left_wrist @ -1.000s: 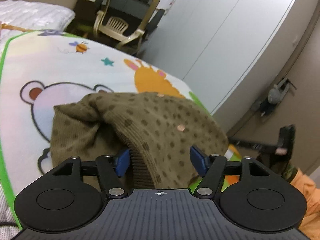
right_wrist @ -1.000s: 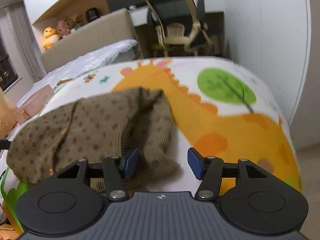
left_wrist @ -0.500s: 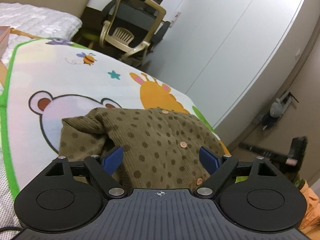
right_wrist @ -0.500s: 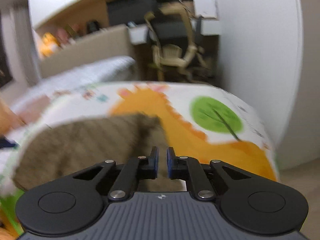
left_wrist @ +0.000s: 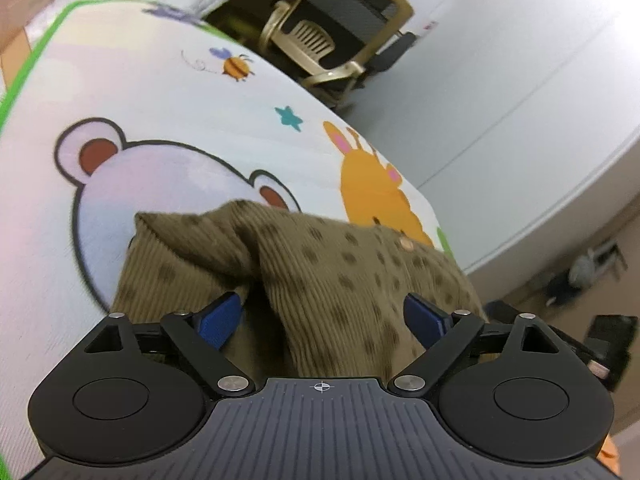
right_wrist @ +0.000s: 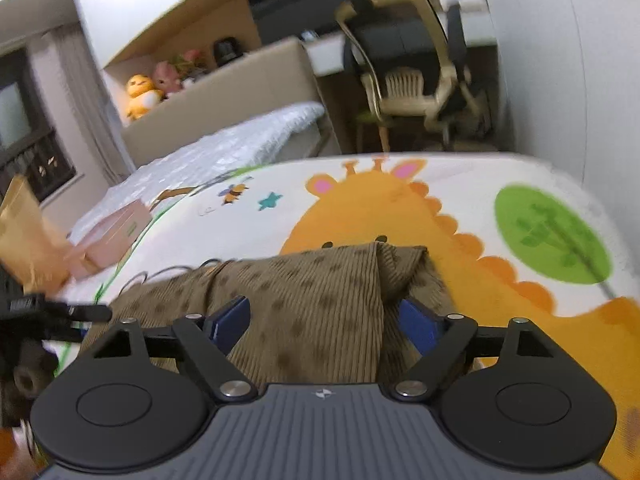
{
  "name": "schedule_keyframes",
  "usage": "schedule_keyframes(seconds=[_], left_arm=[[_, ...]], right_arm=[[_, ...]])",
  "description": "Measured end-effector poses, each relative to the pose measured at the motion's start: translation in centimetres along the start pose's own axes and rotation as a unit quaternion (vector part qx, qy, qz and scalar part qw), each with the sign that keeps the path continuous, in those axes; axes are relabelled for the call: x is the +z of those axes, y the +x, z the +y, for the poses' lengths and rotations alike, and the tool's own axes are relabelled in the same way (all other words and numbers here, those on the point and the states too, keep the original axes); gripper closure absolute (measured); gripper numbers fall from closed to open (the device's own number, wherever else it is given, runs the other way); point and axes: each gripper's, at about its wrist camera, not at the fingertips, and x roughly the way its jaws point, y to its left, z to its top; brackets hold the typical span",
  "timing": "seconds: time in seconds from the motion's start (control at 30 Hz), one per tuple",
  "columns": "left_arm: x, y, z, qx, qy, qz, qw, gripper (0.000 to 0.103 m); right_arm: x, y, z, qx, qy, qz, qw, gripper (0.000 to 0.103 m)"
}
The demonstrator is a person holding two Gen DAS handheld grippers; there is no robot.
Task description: Fold clothes
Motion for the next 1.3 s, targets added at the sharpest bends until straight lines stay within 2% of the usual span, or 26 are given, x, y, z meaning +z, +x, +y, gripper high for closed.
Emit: schedule_keyframes(seconds=[0.07, 0.17, 0.23, 0.3, 0.33, 0.37, 0.4, 0.43, 0.5, 0.57, 0.63, 0.7, 0.73, 0.83, 0.93, 1.0, 1.1, 1.17, 1.3], left_arm=[[0.9, 0.8, 0.4, -0.015, -0.014, 0.0, 0.9998, 0.01], [2.6, 2.1, 0.3, -0.012, -0.011, 0.0, 0.9999, 0.01], [4.4, 2.6, -0.2, 0.002, 0.006, -0.022, 0.9997, 0.01], [6.2, 2.6, -0.8, 0.021, 0.032, -0.056, 0.9977, 0.01], [6.9, 2.6, -1.1, 0.043, 0.051, -0.071, 0.9953, 0.01], [7.2, 2.4, -1.4, 0.068, 0.067, -0.081, 0.9921, 0.01], [7.2, 1.9, -1.7, 0.081, 0.078, -0.088, 0.9897, 0.01], [7.1, 1.4, -2.1, 0.095, 0.089, -0.094, 0.987, 0.01], [6.0, -0.3, -2.9, 0.09, 0.113, -0.117, 0.9825, 0.009], [4.4, -1.5, -4.0, 0.059, 0.144, -0.135, 0.9786, 0.007], [2.8, -1.6, -5.0, 0.01, 0.161, -0.124, 0.979, 0.006], [1.5, -0.5, -5.6, -0.028, 0.171, -0.088, 0.9809, 0.005], [1.0, 0.5, -5.5, -0.02, 0.174, -0.073, 0.9818, 0.005], [-0.1, 3.3, -4.4, 0.017, 0.169, -0.043, 0.9845, 0.005], [-0.4, 4.1, -3.6, 0.024, 0.168, -0.041, 0.9846, 0.004], [-0.7, 4.0, -3.5, 0.024, 0.173, -0.043, 0.9837, 0.004], [-0.6, 4.0, -3.2, 0.022, 0.174, -0.048, 0.9833, 0.004], [-0.8, 3.9, -2.9, 0.021, 0.177, -0.052, 0.9825, 0.004], [-1.3, 4.2, -3.2, 0.024, 0.199, -0.061, 0.9778, 0.004]], right_arm=[[1.4, 3.0, -1.0, 0.018, 0.036, 0.046, 0.998, 0.021], [2.9, 5.5, -0.9, 0.04, 0.054, 0.051, 0.996, 0.019], [3.8, 6.9, -0.6, 0.054, 0.063, 0.049, 0.995, 0.02], [4.5, 7.0, 0.2, 0.021, 0.03, -0.002, 0.999, 0.021], [4.7, 7.0, 0.7, -0.014, 0.002, -0.024, 1.0, 0.021], [4.8, 7.1, 1.3, -0.06, -0.03, -0.03, 0.997, 0.021], [4.7, 6.8, 1.6, -0.078, -0.047, -0.031, 0.995, 0.021], [4.4, 6.4, 1.8, -0.084, -0.058, -0.031, 0.994, 0.021], [3.7, 5.6, 2.4, -0.086, -0.076, -0.034, 0.993, 0.017], [2.8, 4.5, 3.4, -0.066, -0.088, -0.04, 0.993, 0.016], [1.7, 3.5, 5.0, -0.051, -0.114, -0.056, 0.991, 0.015], [0.6, 2.5, 6.7, -0.027, -0.134, -0.073, 0.988, 0.01], [0.3, 2.1, 7.2, -0.005, -0.128, -0.073, 0.989, 0.006], [-0.6, 2.3, 7.9, 0.052, -0.097, -0.048, 0.993, 0.005], [-1.6, 4.1, 7.5, 0.032, -0.086, -0.012, 0.996, 0.005], [-1.8, 5.3, 6.5, 0.026, -0.057, 0.009, 0.998, 0.005], [-2.2, 5.6, 5.2, 0.038, -0.021, 0.01, 0.999, 0.0], [-2.7, 5.7, 5.5, 0.032, -0.035, 0.005, 0.999, 0.0], [-4.6, 5.7, 7.0, -0.004, -0.109, -0.008, 0.994, 0.0]])
